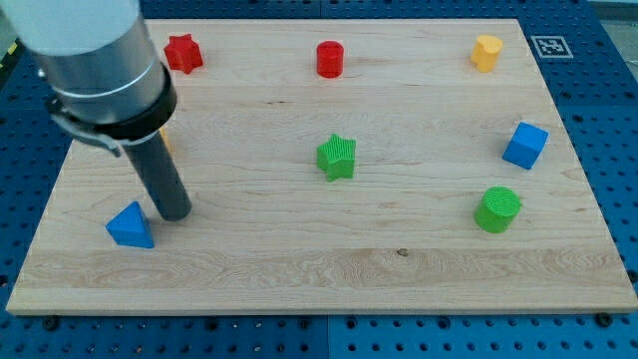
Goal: Push the blue triangle to the bottom of the yellow hexagon
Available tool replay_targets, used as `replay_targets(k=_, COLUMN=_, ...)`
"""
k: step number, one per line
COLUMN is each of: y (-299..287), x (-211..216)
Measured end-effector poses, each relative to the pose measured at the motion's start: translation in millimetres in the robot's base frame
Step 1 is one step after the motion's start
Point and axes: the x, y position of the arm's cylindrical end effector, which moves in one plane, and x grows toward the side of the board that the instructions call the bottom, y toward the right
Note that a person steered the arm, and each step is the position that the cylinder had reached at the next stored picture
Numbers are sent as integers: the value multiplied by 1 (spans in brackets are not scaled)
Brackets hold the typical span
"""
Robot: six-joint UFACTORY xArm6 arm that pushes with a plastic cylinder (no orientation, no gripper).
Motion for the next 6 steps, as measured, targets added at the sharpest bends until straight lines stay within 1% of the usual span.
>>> replay_targets(k=2, y=-21, x=-5)
replay_targets(k=3, y=-26, x=-17)
replay_targets(k=4, y=-42, x=-4)
replay_targets(k=5, y=-42, x=29)
replay_targets(k=6, y=-42, x=29)
